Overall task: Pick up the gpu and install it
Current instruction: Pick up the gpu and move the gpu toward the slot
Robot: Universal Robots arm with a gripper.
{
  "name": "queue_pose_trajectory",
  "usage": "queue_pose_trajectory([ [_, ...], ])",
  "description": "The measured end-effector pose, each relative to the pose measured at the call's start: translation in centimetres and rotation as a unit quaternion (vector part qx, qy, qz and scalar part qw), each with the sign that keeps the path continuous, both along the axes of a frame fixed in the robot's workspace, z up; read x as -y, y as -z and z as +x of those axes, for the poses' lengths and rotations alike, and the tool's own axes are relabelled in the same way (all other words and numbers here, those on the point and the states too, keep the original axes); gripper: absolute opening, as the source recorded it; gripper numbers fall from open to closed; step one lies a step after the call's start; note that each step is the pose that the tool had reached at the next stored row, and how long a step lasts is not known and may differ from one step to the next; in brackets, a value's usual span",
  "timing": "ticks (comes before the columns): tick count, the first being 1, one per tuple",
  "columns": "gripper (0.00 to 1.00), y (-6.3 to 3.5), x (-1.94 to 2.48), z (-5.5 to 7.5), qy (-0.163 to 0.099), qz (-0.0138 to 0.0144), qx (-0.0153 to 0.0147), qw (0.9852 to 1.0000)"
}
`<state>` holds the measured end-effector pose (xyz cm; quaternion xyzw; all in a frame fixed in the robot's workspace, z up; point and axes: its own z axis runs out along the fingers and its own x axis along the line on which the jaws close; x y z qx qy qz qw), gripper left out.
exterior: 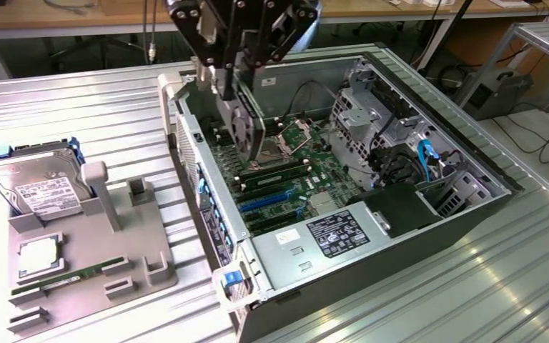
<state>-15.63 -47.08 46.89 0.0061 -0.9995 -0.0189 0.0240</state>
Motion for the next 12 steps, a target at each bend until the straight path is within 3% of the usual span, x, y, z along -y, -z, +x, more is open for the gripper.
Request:
queue_pose_trajectory([
  [7, 0.26, 0.85, -0.01, 3.3, 0.000, -0.0002, -0.0036, 1.0000],
  [12, 0.26, 1.79, -0.13, 5.7, 0.000, -0.0029, -0.0041, 1.0000],
])
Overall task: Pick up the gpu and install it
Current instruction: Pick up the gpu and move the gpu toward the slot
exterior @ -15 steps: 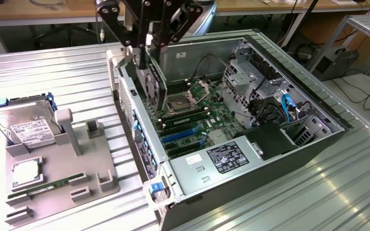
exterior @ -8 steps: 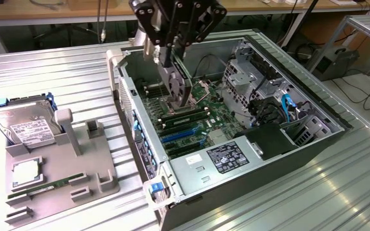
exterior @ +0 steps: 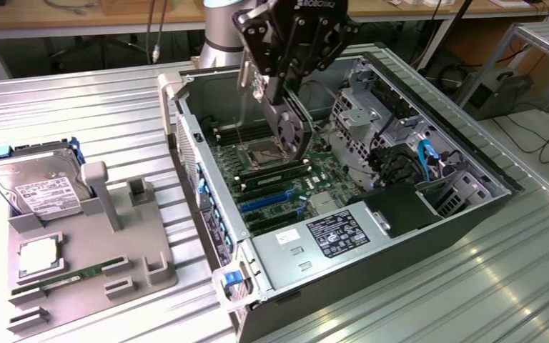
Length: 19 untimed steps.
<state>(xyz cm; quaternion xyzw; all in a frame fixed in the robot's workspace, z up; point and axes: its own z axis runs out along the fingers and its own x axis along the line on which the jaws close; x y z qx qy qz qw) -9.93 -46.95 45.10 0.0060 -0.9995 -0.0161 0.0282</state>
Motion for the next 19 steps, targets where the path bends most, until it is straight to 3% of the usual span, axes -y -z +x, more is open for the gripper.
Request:
queue_pose_trajectory([
  [4, 0.26, 0.80, -0.17, 2.0, 0.000, -0.0018, -0.0001, 1.0000],
  [10, 0.26, 2.23, -0.39, 5.2, 0.000, -0.0019, -0.0001, 1.0000],
  [14, 0.26, 2.87, -0.45, 5.9, 0.000, -0.0022, -0.0002, 1.0000],
  [19, 0.26, 2.87, -0.44, 5.9, 0.000, -0.0026, -0.0003, 1.0000],
])
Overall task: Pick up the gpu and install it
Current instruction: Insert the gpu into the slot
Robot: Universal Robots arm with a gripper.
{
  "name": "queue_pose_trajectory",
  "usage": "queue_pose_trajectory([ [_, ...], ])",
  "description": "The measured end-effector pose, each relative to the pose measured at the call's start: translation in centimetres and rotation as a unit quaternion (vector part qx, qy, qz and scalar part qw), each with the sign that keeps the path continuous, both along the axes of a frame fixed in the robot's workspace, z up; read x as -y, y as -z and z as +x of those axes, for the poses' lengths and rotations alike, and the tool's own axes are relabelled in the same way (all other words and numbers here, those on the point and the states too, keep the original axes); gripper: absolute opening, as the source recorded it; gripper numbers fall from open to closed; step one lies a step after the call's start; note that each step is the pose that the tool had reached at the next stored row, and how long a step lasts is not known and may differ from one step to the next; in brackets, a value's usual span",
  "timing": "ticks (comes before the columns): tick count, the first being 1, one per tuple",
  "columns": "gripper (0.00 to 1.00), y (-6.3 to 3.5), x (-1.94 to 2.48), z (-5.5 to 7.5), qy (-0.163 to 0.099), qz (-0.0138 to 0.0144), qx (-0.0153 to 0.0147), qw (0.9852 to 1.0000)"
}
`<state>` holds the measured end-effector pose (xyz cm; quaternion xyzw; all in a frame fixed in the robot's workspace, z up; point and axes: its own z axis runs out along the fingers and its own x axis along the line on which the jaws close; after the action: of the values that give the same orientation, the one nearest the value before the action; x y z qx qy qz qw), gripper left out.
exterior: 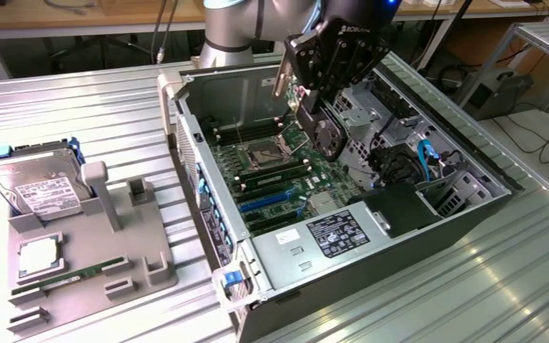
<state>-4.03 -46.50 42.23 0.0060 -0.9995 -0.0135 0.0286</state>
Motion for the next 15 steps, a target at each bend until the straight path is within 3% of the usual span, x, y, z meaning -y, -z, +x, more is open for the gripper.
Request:
queue_pose_trajectory([
  [11, 0.26, 0.00, 0.00, 0.00, -0.001, -0.0001, 0.0000, 1.0000],
  [13, 0.26, 0.09, 0.00, 0.00, -0.020, 0.0001, 0.0001, 0.9998],
  [15, 0.26, 0.27, 0.00, 0.00, -0.053, 0.0000, 0.0000, 0.9986],
])
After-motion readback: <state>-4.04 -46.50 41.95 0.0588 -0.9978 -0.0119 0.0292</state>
